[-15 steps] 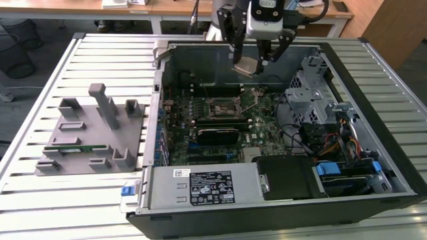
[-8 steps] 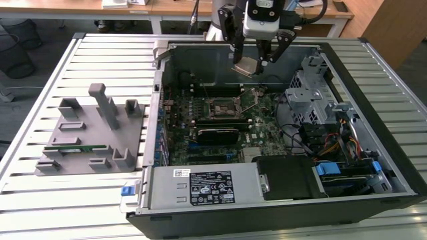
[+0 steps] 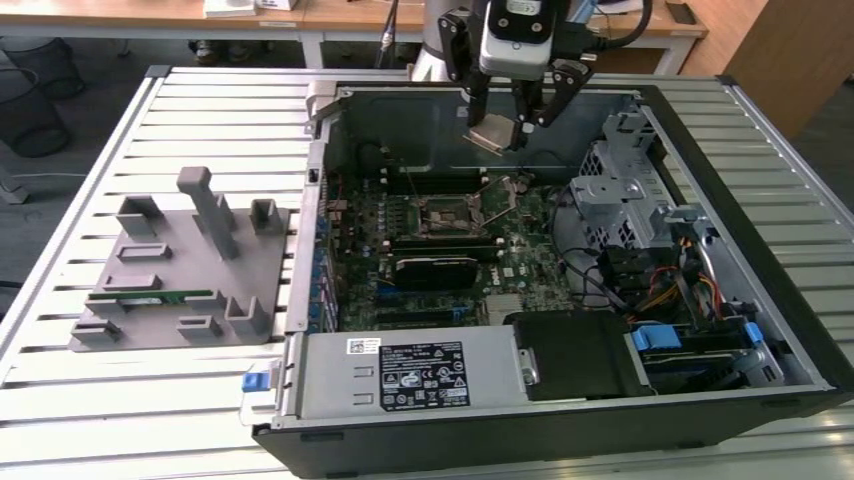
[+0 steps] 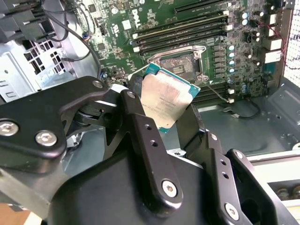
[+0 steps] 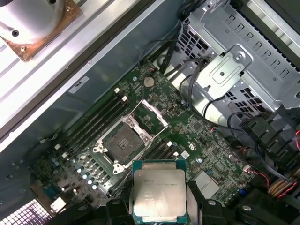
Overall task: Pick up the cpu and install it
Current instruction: 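Place the cpu into insertion slot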
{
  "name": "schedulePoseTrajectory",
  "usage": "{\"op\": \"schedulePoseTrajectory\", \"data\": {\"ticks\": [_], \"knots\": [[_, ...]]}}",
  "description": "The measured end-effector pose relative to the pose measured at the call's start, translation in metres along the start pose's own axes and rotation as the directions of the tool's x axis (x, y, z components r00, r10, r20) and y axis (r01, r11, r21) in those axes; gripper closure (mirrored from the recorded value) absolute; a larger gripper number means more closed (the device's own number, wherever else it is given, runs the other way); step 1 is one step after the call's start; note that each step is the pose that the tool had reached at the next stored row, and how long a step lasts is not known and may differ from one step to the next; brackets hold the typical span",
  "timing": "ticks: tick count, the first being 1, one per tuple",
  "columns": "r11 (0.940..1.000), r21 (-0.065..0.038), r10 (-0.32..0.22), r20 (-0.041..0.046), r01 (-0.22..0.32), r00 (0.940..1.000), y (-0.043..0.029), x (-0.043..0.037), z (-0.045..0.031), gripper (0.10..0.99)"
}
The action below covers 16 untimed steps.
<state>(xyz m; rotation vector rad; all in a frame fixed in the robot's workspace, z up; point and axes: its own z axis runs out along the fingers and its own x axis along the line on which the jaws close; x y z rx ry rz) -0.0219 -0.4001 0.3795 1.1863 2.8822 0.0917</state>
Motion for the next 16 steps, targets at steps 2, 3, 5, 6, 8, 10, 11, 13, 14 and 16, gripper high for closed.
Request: {"op": "schedulePoseTrajectory", "data": {"ticks": [2, 3, 5, 6, 8, 10, 11, 13, 14, 16], "knots": [[0.9999, 0.0, 0.014, 0.0009, -0.014, 0.9999, 0.0, 0.0, 0.0001, 0.549], [0.9998, 0.0, 0.021, 0.0014, -0.021, 0.9998, 0.0, 0.0, 0.0001, 0.549], [0.9994, 0.0, 0.036, 0.0023, -0.036, 0.9994, 0.0, 0.0, 0.0001, 0.549], [0.9991, 0.0, 0.043, 0.0027, -0.043, 0.9991, 0.0, 0.0, 0.0001, 0.549], [0.9983, 0.0, 0.058, 0.0037, -0.058, 0.9983, 0.0, 0.0, 0.0001, 0.549], [0.9974, 0.0, 0.073, 0.0047, -0.073, 0.9974, 0.0, 0.0, 0.0001, 0.549], [0.9968, 0.0, 0.08, 0.0051, -0.08, 0.9968, 0.0, 0.0, 0.0001, 0.549], [0.9955, 0.0, 0.094, 0.006, -0.094, 0.9955, 0.0, 0.0, 0.0001, 0.549], [0.9948, 0.0, 0.102, 0.0064, -0.102, 0.9948, 0.0, 0.0, 0.0001, 0.549], [0.9933, -0.001, 0.116, 0.0073, -0.116, 0.9932, 0.0, 0.0, 0.0001, 0.549]]}}
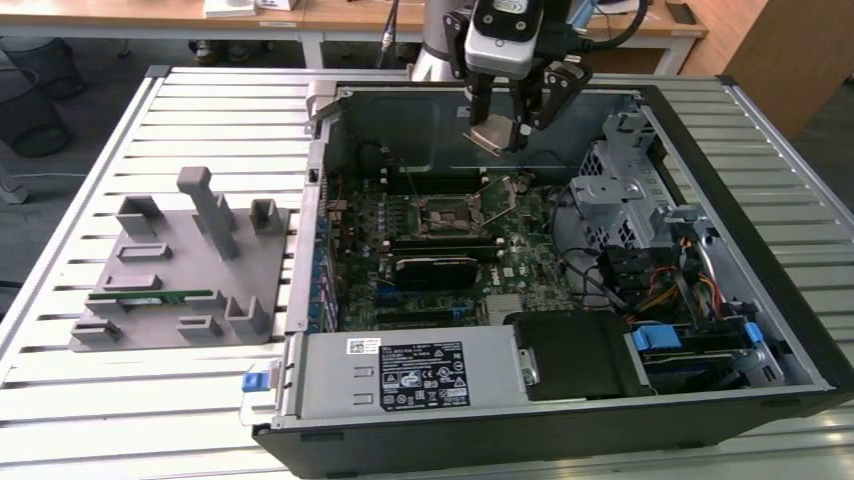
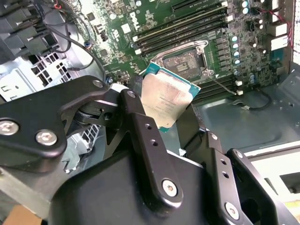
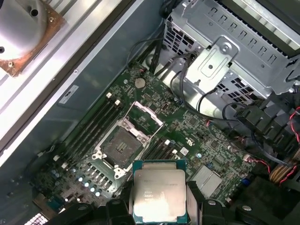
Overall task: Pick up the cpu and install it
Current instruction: 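Place the cpu into insertion slot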
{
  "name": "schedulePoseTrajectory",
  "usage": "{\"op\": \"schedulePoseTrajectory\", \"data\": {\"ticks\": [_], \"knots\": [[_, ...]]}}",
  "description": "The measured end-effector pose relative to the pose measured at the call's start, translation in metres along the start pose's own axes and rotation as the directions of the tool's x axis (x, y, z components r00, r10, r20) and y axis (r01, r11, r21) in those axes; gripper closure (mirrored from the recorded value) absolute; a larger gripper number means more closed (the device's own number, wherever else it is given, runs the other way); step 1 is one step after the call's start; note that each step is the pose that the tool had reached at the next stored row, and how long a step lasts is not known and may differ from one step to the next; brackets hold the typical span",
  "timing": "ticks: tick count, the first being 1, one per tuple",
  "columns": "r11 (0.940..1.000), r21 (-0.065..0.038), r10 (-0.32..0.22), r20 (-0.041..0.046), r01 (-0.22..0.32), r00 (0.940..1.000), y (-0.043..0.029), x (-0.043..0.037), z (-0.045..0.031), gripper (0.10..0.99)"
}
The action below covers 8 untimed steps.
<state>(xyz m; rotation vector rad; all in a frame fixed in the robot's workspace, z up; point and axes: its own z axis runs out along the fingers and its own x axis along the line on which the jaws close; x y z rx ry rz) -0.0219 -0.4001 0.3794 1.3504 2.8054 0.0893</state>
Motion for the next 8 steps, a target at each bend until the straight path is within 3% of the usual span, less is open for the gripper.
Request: {"op": "schedulePoseTrajectory", "data": {"ticks": [8], "knots": [[0.9985, 0.0, 0.055, 0.0035, -0.055, 0.9985, 0.0, 0.0, 0.0, 0.549]]}}
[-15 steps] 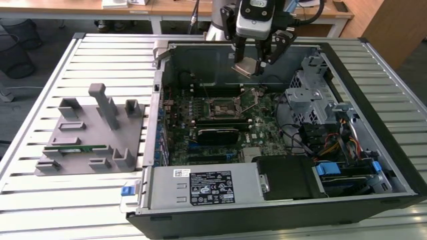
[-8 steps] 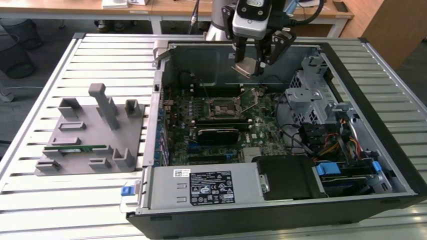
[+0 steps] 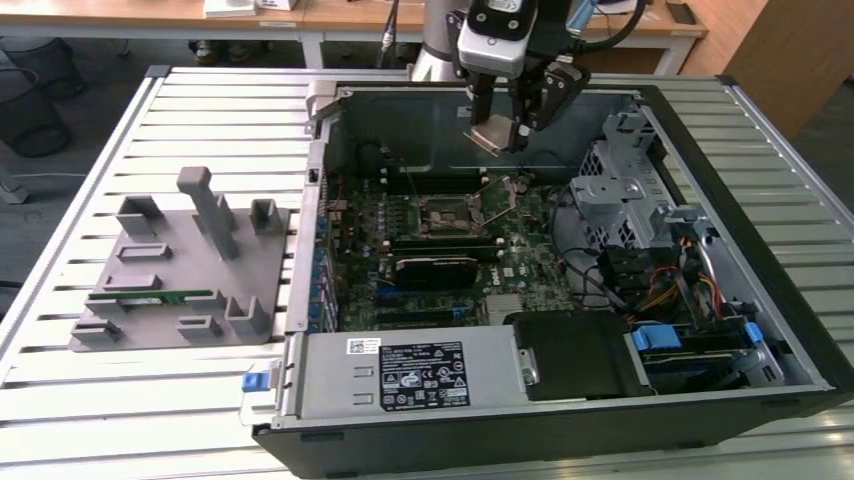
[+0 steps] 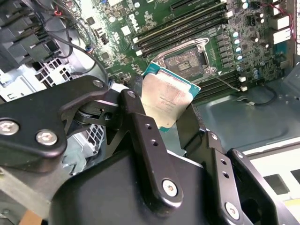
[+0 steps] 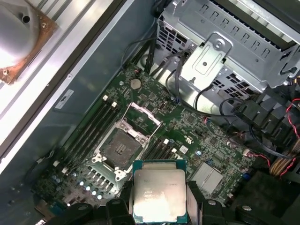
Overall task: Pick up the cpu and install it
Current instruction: 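Place the cpu into insertion slot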
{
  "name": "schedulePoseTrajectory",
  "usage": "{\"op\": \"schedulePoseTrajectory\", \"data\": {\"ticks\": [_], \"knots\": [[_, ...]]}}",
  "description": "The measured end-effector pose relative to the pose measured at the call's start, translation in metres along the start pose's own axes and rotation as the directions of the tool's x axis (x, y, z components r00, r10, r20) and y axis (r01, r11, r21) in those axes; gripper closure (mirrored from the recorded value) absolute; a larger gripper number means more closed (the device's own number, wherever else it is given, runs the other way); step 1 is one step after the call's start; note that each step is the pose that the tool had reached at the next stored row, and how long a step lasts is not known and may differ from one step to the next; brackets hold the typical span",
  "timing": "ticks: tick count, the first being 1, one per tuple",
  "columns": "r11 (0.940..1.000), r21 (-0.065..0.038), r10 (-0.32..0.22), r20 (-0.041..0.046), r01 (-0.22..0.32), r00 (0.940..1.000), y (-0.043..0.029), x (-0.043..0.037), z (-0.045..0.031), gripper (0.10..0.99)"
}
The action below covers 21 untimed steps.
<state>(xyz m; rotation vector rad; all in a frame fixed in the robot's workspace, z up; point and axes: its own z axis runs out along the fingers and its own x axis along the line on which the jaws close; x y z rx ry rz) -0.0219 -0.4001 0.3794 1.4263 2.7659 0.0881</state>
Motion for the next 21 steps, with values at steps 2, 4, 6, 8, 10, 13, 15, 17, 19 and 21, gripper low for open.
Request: {"op": "schedulePoseTrajectory", "data": {"ticks": [2, 4, 6, 8, 10, 13, 15, 17, 19, 21], "knots": [[0.9999, 0.0, 0.014, 0.0009, -0.014, 0.9999, 0.0, 0.0, 0.0, 0.549], [0.9996, 0.0, 0.027, 0.0017, -0.027, 0.9996, 0.0, 0.0, 0.0, 0.549], [0.9992, 0.0, 0.041, 0.0026, -0.041, 0.9992, 0.0, 0.0, 0.0, 0.549], [0.9986, 0.0, 0.053, 0.0034, -0.053, 0.9986, 0.0, 0.0, 0.0, 0.549], [0.9978, 0.0, 0.067, 0.0042, -0.067, 0.9978, 0.0, 0.0, 0.0, 0.549], [0.9963, 0.0, 0.086, 0.0054, -0.086, 0.9962, 0.0, 0.0, 0.0, 0.549], [0.9951, 0.0, 0.099, 0.0063, -0.099, 0.995, 0.0, 0.0, 0.0, 0.549], [0.9937, 0.0, 0.112, 0.0071, -0.112, 0.9936, 0.0, 0.0, 0.0, 0.549], [0.9921, -0.001, 0.125, 0.0079, -0.125, 0.9921, 0.0, 0.0, 0.0, 0.549], [0.9903, -0.001, 0.139, 0.0088, -0.139, 0.9903, 0.0, 0.0, 0.0, 0.549]]}}
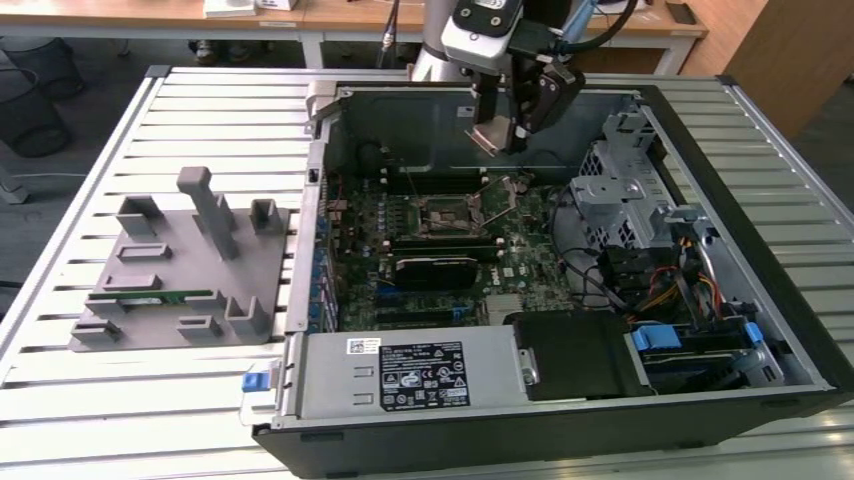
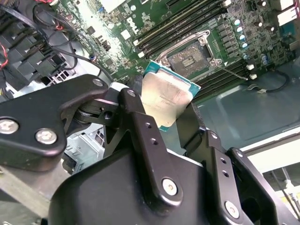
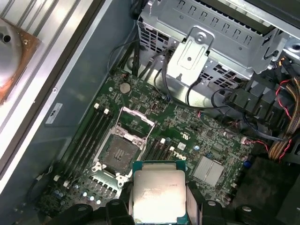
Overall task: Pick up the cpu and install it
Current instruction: 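Place the cpu into insertion slot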
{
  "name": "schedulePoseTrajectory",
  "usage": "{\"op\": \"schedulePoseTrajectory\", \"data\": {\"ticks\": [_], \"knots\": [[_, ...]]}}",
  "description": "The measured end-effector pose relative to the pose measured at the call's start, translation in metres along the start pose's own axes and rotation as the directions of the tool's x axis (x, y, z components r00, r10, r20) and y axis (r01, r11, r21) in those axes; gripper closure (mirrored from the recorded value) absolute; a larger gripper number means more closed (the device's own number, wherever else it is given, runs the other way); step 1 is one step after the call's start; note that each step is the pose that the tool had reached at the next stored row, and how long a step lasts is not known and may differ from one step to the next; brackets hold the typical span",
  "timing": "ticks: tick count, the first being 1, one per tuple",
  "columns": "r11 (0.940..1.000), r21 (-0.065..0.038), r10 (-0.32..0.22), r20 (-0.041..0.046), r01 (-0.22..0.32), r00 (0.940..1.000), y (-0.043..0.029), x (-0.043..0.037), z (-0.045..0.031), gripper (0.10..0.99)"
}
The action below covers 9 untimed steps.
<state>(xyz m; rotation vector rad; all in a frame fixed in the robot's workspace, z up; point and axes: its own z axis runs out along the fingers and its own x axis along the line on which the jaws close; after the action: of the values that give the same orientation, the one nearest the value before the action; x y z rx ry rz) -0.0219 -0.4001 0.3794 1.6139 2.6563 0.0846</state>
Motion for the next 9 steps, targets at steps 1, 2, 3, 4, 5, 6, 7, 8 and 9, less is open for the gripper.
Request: {"op": "schedulePoseTrajectory", "data": {"ticks": [1, 2, 3, 4, 5, 6, 7, 8, 9], "knots": [[1.0, 0.0, 0.007, 0.0004, -0.007, 1.0, 0.0, 0.0, 0.0, 0.549], [0.9999, 0.0, 0.013, 0.0008, -0.013, 0.9999, 0.0, 0.0, 0.0, 0.549], [0.9998, 0.0, 0.02, 0.0012, -0.02, 0.9998, 0.0, 0.0, 0.0, 0.549], [0.9996, 0.0, 0.027, 0.0017, -0.027, 0.9996, 0.0, 0.0, 0.0, 0.549], [0.9994, 0.0, 0.033, 0.0021, -0.033, 0.9994, 0.0, 0.0, 0.0, 0.549], [0.9992, 0.0, 0.04, 0.0025, -0.04, 0.9992, 0.0, 0.0, 0.0, 0.549], [0.9989, 0.0, 0.047, 0.003, -0.047, 0.9989, 0.0, 0.0, 0.0, 0.549], [0.9986, 0.0, 0.054, 0.0033, -0.054, 0.9986, 0.0, 0.0, 0.0, 0.549], [0.9982, 0.0, 0.06, 0.0038, -0.06, 0.9982, 0.0, 0.0, 0.0001, 0.549]]}}
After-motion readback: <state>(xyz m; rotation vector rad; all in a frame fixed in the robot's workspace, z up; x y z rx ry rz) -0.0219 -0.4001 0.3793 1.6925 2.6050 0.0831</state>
